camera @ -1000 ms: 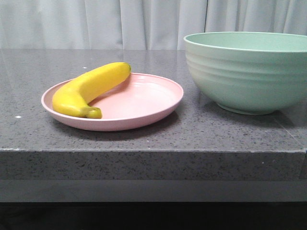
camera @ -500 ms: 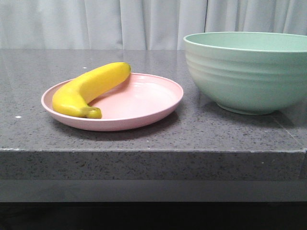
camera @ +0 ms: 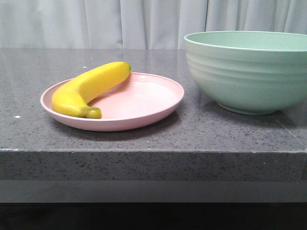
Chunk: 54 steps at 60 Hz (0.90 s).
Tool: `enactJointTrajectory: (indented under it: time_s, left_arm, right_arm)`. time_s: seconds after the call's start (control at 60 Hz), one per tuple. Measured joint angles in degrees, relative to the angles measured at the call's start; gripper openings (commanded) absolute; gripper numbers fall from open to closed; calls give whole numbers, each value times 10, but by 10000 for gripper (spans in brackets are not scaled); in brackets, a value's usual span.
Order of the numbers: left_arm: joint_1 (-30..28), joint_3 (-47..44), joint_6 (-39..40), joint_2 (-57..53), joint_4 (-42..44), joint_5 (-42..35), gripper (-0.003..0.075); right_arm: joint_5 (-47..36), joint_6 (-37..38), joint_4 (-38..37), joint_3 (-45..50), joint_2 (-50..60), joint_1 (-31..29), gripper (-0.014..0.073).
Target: Transfer banana from pink plate to green bowl
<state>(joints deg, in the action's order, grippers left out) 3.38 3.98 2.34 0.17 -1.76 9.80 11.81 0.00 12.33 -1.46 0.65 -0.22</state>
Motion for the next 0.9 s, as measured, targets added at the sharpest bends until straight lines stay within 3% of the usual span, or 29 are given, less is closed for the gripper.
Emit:
enactJointTrajectory:
  time_s: [0.283,0.467,0.533,0.583,0.667,0.767,0.833,0.9]
  left_arm:
    - [0,163,0,155,1,22,-20]
    - [0,207,0,250,2,20,-20]
    - [0,209,0,260,2,18,-17]
    - [0,209,0,262,2,19,1]
    - [0,210,0,262,2,18,127]
    - [0,210,0,262,2,18,409]
    - [0,210,0,262,2,18,594]
    - [0,210,0,262,2,18,697]
  right_arm:
    - [25,0,-17,-184,-137,0,-57]
    - [25,0,-18,-248,-229,0,-57]
    - [25,0,-18,-252,-240,0,-32]
    - [26,0,-18,-253,-241,0,34]
    - [26,0,-18,-253,-241,0,258]
    - [26,0,-18,-253,-241,0,512]
    - [26,0,-18,-253,-241,0,596]
    - [26,0,-18,-253,-241,0,627]
